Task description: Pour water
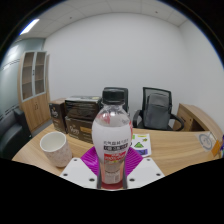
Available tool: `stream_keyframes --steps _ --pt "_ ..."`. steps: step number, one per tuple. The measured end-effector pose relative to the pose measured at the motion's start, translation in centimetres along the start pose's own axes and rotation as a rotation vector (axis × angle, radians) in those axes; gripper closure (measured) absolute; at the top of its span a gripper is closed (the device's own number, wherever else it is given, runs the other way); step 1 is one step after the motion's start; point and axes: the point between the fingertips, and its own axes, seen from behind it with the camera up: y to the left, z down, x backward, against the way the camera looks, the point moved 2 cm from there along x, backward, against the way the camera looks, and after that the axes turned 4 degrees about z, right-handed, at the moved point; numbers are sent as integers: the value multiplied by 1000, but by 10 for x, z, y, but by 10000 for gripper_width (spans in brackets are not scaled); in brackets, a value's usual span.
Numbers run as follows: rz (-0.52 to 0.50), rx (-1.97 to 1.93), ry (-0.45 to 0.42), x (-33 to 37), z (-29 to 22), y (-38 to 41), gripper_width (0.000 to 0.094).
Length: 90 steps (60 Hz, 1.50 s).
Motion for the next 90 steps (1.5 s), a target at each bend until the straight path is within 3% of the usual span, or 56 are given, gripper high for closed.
stream_keyframes --steps 11,20,22,26,29,32,58,72,90 --pt "11 -26 -52 3 9 -2 599" --pt "21 -16 -25 4 9 -4 432" --pt "34 -13 1 5 12 -7 356" --pt "48 -10 38 13 13 -9 60" --pt "72 -9 60 25 13 -12 103" --pt "96 -5 75 41 8 -14 66" --pt "227 -89 204 283 -9 32 79" --pt "285 -103 180 366 -14 54 79" --pt "331 -100 170 413 -18 55 79"
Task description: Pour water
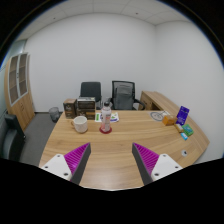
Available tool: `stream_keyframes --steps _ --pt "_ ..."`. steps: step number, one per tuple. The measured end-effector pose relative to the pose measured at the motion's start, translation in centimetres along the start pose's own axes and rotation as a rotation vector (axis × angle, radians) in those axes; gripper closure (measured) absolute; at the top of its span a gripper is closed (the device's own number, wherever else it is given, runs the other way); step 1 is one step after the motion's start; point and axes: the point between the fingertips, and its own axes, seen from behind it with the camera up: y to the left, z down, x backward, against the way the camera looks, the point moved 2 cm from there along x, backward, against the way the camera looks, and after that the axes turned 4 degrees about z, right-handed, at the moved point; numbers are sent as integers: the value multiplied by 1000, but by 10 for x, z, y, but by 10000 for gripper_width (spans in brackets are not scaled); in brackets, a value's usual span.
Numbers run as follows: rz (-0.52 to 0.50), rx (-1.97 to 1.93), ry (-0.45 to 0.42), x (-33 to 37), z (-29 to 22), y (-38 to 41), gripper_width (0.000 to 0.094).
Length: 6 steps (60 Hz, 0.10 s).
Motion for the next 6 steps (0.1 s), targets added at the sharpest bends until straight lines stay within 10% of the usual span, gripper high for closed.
stream_keyframes --steps 6 --pt "-1 -11 -17 6 -2 -2 79"
